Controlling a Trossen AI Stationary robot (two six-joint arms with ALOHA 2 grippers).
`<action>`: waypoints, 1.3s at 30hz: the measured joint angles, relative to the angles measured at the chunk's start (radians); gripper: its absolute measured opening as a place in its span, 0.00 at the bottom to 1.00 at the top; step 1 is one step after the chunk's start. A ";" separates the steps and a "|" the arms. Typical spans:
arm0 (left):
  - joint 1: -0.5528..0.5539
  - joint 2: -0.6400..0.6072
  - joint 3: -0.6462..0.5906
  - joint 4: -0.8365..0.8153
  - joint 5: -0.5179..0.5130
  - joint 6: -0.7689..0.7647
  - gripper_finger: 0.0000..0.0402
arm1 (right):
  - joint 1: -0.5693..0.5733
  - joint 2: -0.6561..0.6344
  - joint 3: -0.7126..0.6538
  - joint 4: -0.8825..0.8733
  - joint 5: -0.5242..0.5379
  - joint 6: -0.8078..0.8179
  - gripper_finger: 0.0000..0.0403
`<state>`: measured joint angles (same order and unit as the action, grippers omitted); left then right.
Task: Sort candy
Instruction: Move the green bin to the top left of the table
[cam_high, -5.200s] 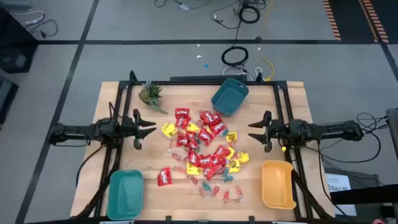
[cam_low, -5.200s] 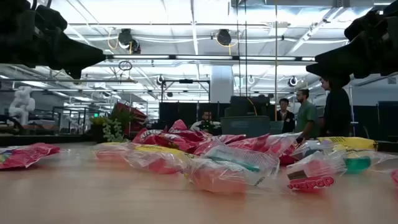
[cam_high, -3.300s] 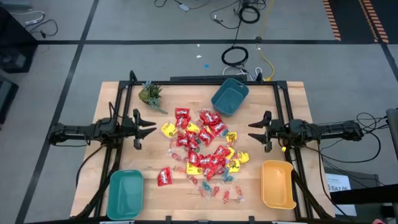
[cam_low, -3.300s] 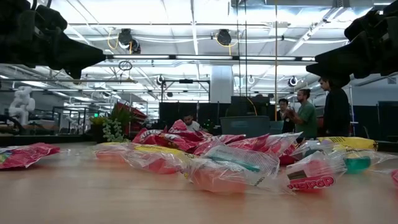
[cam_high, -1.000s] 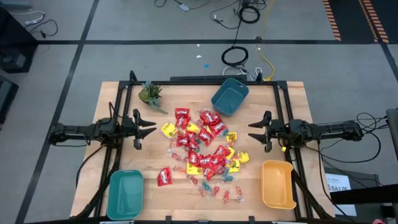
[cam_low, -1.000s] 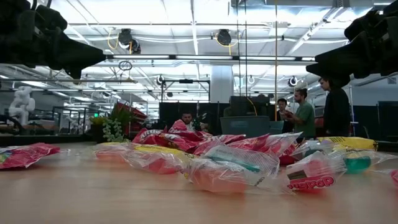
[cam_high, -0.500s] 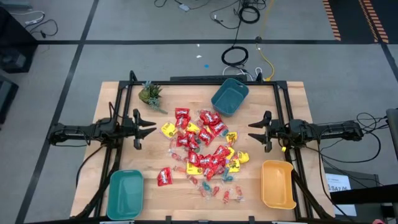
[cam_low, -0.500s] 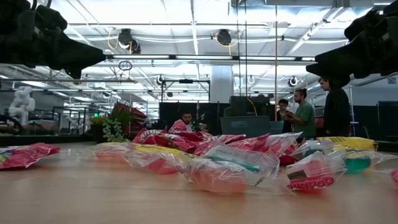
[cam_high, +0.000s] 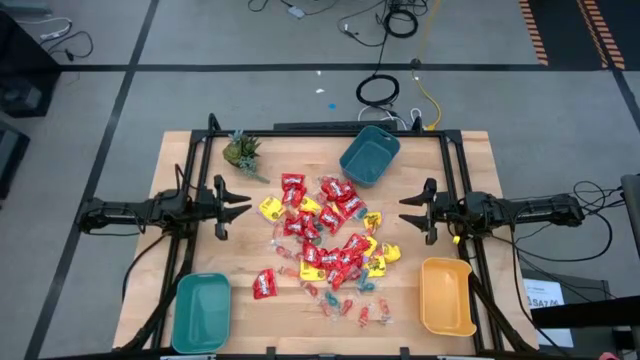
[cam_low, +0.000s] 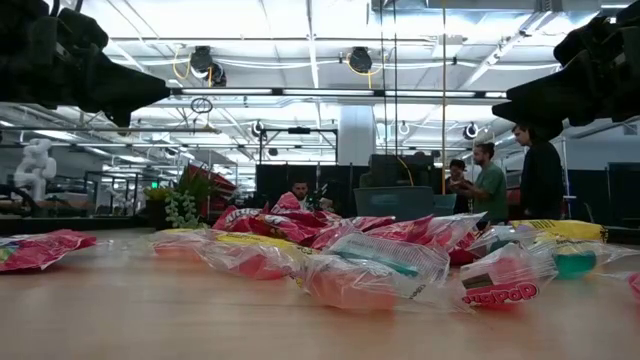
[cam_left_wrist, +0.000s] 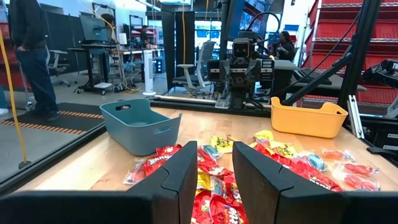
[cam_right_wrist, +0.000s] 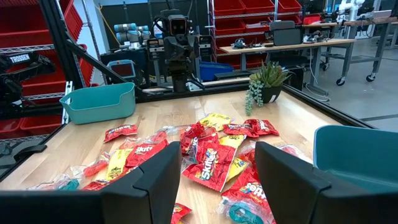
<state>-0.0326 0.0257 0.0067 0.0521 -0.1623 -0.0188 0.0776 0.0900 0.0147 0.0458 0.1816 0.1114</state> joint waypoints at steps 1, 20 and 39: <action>0.000 0.000 0.000 0.002 0.000 0.000 0.28 | 0.000 0.000 0.000 0.000 0.000 0.000 0.49; 0.000 0.153 0.387 -0.324 -0.087 -0.076 0.28 | 0.000 0.000 0.000 0.000 0.000 0.000 0.49; -0.059 0.785 0.827 -1.110 0.004 -1.057 0.28 | 0.000 0.000 0.000 0.000 0.000 0.000 0.49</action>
<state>-0.0919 0.8103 0.8340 -1.0579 -0.1582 -1.0761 0.0775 0.0902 0.0150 0.0460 0.1814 0.1116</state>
